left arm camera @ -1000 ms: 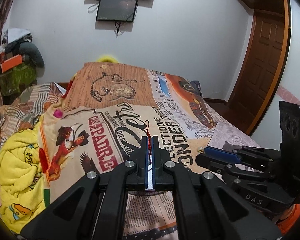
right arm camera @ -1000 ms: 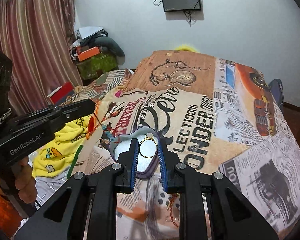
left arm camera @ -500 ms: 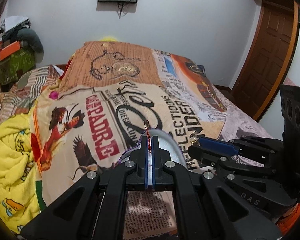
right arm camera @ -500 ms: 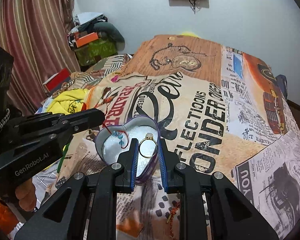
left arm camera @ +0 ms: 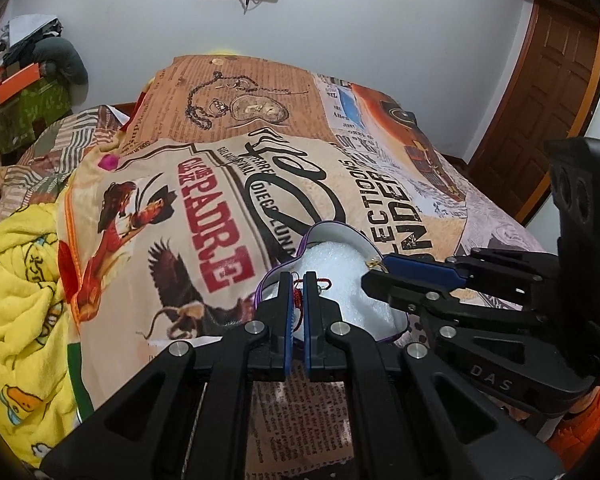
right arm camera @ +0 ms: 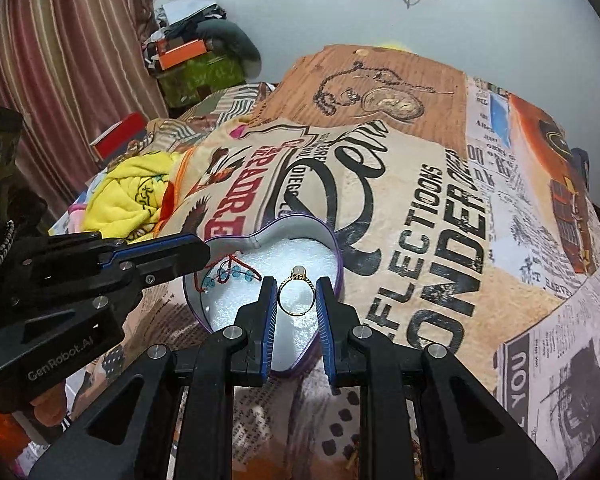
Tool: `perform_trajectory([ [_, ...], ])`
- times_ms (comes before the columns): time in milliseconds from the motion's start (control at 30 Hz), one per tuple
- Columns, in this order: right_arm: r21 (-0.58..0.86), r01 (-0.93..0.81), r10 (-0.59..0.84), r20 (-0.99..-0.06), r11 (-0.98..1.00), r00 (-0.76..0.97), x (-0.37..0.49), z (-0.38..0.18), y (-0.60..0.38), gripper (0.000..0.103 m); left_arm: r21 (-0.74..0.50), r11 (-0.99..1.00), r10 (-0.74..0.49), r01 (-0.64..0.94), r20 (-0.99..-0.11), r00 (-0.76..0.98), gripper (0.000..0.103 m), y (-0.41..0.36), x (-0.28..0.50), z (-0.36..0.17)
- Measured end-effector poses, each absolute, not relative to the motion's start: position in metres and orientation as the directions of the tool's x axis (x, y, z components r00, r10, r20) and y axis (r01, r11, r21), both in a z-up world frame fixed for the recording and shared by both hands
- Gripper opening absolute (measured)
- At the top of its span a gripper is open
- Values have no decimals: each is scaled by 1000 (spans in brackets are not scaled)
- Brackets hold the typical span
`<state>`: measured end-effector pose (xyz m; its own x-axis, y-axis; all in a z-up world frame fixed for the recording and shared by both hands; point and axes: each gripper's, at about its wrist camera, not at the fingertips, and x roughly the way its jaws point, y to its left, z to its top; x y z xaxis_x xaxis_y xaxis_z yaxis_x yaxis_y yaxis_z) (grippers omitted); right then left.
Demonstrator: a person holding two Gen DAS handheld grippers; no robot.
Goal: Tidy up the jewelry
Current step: 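Carry the gold ring into the heart tin and open the right tool while the left drops the bracelet in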
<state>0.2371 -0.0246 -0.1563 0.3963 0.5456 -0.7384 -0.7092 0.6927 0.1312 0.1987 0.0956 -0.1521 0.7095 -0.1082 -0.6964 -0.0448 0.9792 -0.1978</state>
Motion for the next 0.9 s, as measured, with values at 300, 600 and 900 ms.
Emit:
perform_trajectory([
  [300, 117, -726, 547, -740, 678, 391, 233, -155, -19, 18, -141, 989, -58, -55, -693, 718, 24, 93, 190, -145],
  [600, 88, -720, 523, -748, 688, 409, 231, -151, -20, 32, -111, 990, -9, -89, -675, 738, 30, 101, 178, -132],
  [900, 34, -706, 501, -728, 708, 468, 210, -130, -37, 39, -91, 992, 5, -89, -670, 742, 30, 99, 158, -118],
])
